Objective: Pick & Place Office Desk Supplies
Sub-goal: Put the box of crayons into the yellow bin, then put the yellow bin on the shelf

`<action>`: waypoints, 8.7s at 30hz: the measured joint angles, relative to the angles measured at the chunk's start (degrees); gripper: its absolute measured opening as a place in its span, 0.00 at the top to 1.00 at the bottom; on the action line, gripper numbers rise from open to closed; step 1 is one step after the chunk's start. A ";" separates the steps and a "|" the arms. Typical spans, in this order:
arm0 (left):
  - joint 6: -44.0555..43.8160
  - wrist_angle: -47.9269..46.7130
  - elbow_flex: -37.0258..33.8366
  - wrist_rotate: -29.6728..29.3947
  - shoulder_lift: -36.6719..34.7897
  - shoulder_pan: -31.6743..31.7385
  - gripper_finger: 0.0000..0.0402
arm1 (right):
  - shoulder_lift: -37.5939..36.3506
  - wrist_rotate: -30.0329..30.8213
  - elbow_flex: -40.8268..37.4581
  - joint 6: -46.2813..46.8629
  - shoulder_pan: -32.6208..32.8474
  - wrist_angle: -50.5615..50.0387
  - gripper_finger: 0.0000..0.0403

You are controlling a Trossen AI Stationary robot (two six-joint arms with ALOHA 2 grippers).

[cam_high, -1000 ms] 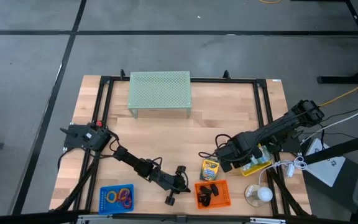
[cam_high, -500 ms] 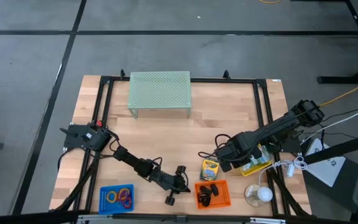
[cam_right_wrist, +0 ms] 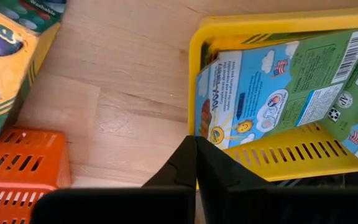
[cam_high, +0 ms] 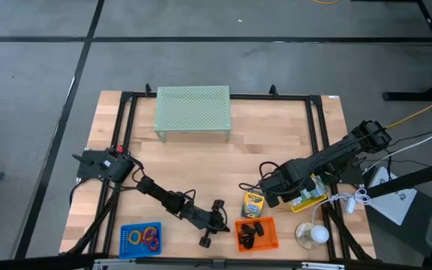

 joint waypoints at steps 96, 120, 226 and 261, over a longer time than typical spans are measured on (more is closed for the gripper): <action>0.04 -0.02 0.00 -0.07 0.00 0.00 0.99 | 0.02 5.48 2.97 -4.52 -0.96 0.24 1.00; 0.07 -0.02 0.00 -0.07 0.00 0.00 0.99 | 0.02 11.45 3.02 -3.00 -0.92 -1.24 0.65; -0.46 -0.04 0.00 -0.09 0.01 -0.13 0.99 | -5.61 10.37 2.86 39.09 13.81 -21.68 1.00; 12.47 -2.25 -9.07 -10.46 -22.41 4.03 0.99 | -5.14 42.87 13.76 26.59 15.98 -17.29 0.50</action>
